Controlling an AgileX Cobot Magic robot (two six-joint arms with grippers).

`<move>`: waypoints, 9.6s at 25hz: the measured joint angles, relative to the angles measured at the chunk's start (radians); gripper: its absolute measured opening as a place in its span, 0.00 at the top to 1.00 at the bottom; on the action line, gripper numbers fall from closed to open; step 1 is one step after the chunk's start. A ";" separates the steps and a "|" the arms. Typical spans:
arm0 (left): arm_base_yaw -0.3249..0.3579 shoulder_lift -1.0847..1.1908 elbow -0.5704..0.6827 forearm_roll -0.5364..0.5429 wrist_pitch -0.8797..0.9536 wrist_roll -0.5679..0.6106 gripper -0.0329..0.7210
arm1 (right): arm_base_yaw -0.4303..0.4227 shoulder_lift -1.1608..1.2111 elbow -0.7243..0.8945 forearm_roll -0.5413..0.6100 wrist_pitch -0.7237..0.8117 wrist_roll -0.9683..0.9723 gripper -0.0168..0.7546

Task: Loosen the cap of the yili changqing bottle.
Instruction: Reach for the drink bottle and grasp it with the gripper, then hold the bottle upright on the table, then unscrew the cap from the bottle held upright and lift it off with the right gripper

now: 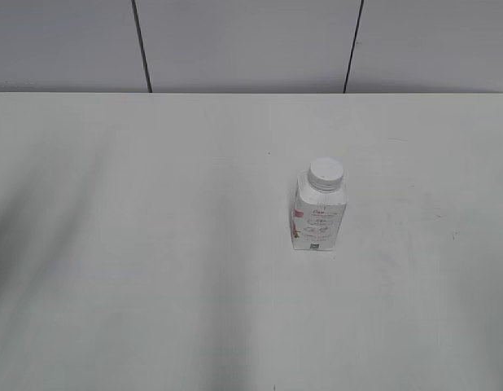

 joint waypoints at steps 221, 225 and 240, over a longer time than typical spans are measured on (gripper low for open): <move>-0.047 1.618 -0.791 1.390 -1.039 -0.606 0.47 | 0.628 2.068 -1.282 0.127 -0.025 0.647 0.22; -0.047 1.618 -0.791 1.390 -1.040 -0.606 0.47 | 0.653 2.093 -1.283 0.126 -0.067 0.660 0.22; -0.047 1.618 -0.791 1.389 -1.040 -0.606 0.47 | 0.681 2.133 -1.294 0.042 -0.108 0.721 0.22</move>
